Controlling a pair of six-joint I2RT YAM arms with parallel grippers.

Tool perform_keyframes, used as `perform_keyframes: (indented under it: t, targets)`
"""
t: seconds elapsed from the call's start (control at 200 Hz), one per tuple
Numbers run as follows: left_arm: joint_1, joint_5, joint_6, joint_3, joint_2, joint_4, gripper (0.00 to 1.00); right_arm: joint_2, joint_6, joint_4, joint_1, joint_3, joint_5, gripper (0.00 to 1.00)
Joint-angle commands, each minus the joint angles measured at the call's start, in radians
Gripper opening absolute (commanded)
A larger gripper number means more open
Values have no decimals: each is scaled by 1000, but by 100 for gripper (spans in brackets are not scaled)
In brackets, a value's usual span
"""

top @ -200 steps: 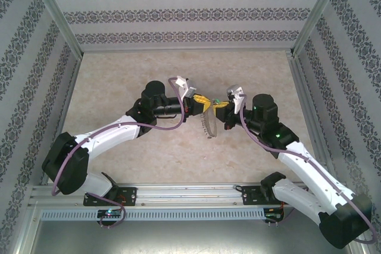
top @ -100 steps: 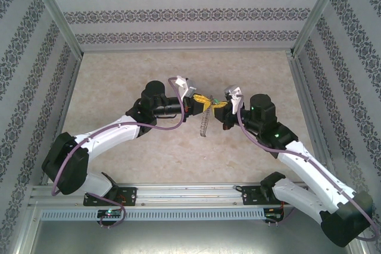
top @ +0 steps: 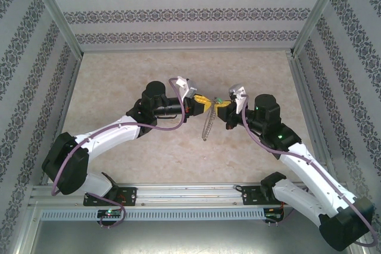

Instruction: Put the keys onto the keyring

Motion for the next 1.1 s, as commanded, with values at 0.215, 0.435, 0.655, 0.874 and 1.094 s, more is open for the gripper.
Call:
perform_keyframes:
  t: [0.215, 0.435, 0.655, 0.874, 1.094]
  targets:
    - [-10, 27, 1, 15, -25, 21, 0, 45, -8, 50, 38, 59, 37, 0]
    - [-11, 23, -7, 7, -17, 38, 0, 13, -16, 31, 22, 62, 63, 0]
    - [-10, 24, -6, 5, -12, 39, 0, 9, -16, 14, 17, 86, 31, 0]
    - [-10, 26, -6, 7, -8, 34, 0, 37, -27, -4, 22, 121, -22, 0]
    - [-10, 30, 1, 20, 3, 15, 0, 51, -42, -17, 31, 145, -13, 0]
